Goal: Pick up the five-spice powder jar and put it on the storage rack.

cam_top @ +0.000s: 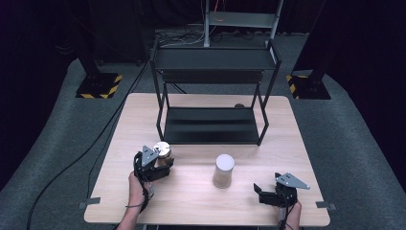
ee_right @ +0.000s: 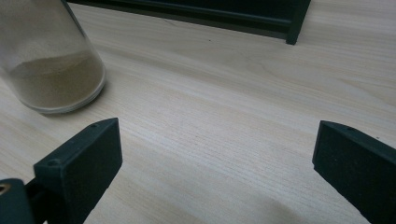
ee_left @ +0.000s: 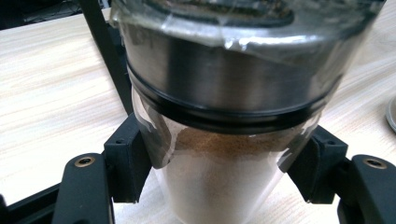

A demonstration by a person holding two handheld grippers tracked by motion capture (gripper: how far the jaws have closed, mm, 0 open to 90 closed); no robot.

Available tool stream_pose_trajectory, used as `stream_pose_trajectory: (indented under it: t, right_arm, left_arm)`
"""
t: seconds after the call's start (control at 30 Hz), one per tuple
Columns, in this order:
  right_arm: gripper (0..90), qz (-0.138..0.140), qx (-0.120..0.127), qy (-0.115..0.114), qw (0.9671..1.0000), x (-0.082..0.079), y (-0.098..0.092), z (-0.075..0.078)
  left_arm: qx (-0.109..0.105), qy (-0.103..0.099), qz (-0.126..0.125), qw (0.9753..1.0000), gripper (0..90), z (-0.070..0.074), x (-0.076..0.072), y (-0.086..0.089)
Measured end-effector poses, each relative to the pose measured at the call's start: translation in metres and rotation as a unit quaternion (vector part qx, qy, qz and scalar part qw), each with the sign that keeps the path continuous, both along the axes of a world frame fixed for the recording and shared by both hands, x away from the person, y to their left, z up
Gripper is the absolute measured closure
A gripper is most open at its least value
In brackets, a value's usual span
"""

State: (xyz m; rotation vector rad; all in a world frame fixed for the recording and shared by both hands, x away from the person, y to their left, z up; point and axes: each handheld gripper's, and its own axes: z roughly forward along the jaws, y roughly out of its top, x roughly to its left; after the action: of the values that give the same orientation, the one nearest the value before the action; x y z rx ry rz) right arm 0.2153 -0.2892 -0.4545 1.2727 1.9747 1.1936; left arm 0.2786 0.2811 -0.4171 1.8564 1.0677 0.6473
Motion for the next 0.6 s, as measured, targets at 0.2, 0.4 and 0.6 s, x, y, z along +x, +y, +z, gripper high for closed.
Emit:
stream_pose_trajectory:
  t: [0.2,0.4,0.6]
  right_arm:
    - [0.5,0.000,0.002,-0.001,1.0000,-0.001,-0.001,-0.001]
    - [0.4,0.000,0.003,-0.001,1.0000,-0.001,-0.001,-0.001]
    - [0.4,0.000,0.004,0.000,1.0000,0.000,-0.001,0.000]
  left_arm:
    - [0.002,-0.001,-0.004,1.0000,31.4,0.003,0.004,-0.003]
    - [0.002,-0.001,-0.008,1.0000,31.3,0.003,0.007,-0.006]
    - [0.007,0.000,-0.016,0.9998,31.3,0.006,0.013,-0.010]
